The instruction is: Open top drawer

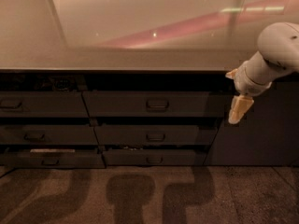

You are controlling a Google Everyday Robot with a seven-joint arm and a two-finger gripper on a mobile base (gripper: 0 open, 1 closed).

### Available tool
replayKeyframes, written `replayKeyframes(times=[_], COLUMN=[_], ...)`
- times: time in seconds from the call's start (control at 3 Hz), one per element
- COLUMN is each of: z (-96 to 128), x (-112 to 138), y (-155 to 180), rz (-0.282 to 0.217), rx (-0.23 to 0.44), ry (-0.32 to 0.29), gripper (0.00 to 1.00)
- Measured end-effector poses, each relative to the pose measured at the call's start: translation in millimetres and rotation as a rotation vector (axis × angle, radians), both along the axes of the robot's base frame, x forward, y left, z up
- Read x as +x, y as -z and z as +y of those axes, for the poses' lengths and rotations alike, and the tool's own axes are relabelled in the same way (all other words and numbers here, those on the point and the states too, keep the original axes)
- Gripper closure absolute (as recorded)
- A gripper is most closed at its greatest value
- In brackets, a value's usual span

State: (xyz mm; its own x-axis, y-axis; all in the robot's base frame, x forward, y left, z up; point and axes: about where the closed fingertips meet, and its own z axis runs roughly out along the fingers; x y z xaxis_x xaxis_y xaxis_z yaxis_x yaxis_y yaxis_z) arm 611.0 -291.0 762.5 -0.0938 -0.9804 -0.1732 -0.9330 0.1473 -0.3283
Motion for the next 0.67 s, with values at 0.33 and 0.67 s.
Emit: replayKeyframes(times=[0.33, 0.67], z=[-17.3, -17.3], x=[35.1, 34.6], y=[12.6, 16.8], rz=[0.049, 0.052], rx=[0.0, -0.007], ry=[0.065, 0.07], gripper=[0.0, 0.0])
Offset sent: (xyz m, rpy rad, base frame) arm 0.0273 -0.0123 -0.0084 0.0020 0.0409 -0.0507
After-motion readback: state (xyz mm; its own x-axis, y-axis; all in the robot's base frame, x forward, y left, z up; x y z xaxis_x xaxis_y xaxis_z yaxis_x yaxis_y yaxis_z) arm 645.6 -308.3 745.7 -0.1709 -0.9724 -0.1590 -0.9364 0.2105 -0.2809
